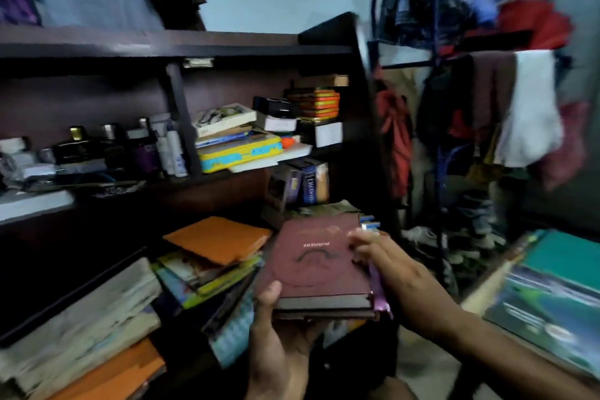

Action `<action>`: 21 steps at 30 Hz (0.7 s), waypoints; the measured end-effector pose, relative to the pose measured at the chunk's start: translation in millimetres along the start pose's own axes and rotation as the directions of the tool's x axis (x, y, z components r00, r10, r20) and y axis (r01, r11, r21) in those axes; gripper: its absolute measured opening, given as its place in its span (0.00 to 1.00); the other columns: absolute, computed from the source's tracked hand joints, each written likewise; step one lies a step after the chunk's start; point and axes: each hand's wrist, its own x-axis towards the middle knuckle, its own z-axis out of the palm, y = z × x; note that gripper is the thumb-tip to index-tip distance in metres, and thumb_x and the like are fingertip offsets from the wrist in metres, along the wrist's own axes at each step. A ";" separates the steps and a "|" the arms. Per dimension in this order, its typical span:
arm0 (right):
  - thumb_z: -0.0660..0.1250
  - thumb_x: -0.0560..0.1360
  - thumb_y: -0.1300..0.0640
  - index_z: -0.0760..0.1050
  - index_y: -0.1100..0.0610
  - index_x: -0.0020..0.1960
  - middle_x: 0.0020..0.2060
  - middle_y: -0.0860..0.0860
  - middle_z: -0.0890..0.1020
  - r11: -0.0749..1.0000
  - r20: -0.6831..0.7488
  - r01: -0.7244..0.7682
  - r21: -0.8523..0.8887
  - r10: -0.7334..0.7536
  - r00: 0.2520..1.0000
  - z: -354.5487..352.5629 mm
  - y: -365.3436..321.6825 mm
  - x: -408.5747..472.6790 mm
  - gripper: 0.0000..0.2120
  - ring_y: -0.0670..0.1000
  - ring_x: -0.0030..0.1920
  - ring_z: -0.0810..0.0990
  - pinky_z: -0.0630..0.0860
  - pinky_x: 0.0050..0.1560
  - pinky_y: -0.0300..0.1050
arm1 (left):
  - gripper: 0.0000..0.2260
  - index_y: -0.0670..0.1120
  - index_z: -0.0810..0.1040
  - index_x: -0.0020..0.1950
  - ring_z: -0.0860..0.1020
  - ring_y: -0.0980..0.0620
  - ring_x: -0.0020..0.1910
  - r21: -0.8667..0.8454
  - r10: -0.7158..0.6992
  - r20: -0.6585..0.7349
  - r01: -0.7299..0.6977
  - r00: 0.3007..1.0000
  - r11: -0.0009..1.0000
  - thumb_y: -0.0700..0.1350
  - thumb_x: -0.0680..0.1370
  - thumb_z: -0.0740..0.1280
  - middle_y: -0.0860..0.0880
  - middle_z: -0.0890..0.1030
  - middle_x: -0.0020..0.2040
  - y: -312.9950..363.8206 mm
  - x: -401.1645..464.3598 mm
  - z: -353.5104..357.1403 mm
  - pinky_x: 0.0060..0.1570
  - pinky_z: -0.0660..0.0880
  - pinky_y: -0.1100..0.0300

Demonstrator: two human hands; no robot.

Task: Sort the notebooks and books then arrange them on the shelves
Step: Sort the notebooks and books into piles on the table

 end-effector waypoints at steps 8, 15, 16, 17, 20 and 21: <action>0.58 0.81 0.63 0.78 0.57 0.61 0.49 0.59 0.85 0.021 0.198 -0.519 0.855 0.911 0.363 -130.0 -13.3 -127.6 0.14 0.53 0.36 0.82 0.77 0.30 0.42 | 0.34 0.55 0.72 0.71 0.83 0.44 0.54 0.217 -0.087 0.357 0.008 0.930 0.976 0.50 0.66 0.79 0.45 0.83 0.62 -102.4 -44.4 96.5 0.46 0.82 0.46; 0.71 0.75 0.53 0.79 0.64 0.62 0.48 0.55 0.86 0.027 0.141 -0.544 0.839 0.954 0.265 -209.7 39.9 -179.7 0.19 0.50 0.40 0.83 0.80 0.38 0.42 | 0.23 0.57 0.68 0.70 0.84 0.52 0.55 0.438 -0.156 0.502 -0.094 0.851 0.894 0.46 0.77 0.71 0.54 0.83 0.59 -182.8 -60.1 188.9 0.47 0.82 0.52; 0.72 0.76 0.54 0.78 0.63 0.63 0.48 0.54 0.85 0.033 0.110 -0.539 0.841 0.967 0.231 -216.0 49.3 -188.1 0.19 0.49 0.38 0.83 0.79 0.34 0.41 | 0.22 0.57 0.68 0.70 0.83 0.52 0.55 0.445 -0.183 0.514 -0.078 0.838 0.892 0.44 0.79 0.70 0.54 0.83 0.59 -193.6 -55.7 195.6 0.48 0.82 0.50; 0.73 0.75 0.53 0.77 0.60 0.63 0.47 0.54 0.85 0.042 0.078 -0.543 0.839 0.978 0.195 -222.2 59.3 -197.7 0.19 0.49 0.37 0.82 0.78 0.32 0.40 | 0.22 0.58 0.68 0.70 0.83 0.52 0.55 0.452 -0.216 0.518 -0.050 0.827 0.891 0.43 0.79 0.69 0.54 0.83 0.60 -204.3 -50.2 201.1 0.49 0.82 0.48; 0.73 0.75 0.57 0.75 0.56 0.62 0.46 0.54 0.85 0.081 -0.048 -0.524 0.848 0.996 0.077 -241.0 85.9 -227.7 0.17 0.51 0.37 0.82 0.80 0.29 0.46 | 0.20 0.58 0.71 0.69 0.83 0.52 0.51 0.444 -0.314 0.495 0.074 0.810 0.893 0.41 0.79 0.67 0.52 0.84 0.58 -229.6 -31.0 207.8 0.43 0.82 0.52; 0.72 0.76 0.61 0.75 0.56 0.63 0.44 0.54 0.85 0.100 -0.099 -0.472 0.876 0.995 0.027 -248.4 95.3 -239.7 0.16 0.52 0.37 0.82 0.82 0.29 0.51 | 0.19 0.58 0.73 0.67 0.83 0.53 0.49 0.436 -0.340 0.483 0.115 0.807 0.892 0.40 0.79 0.67 0.51 0.84 0.57 -238.5 -25.4 208.5 0.40 0.82 0.55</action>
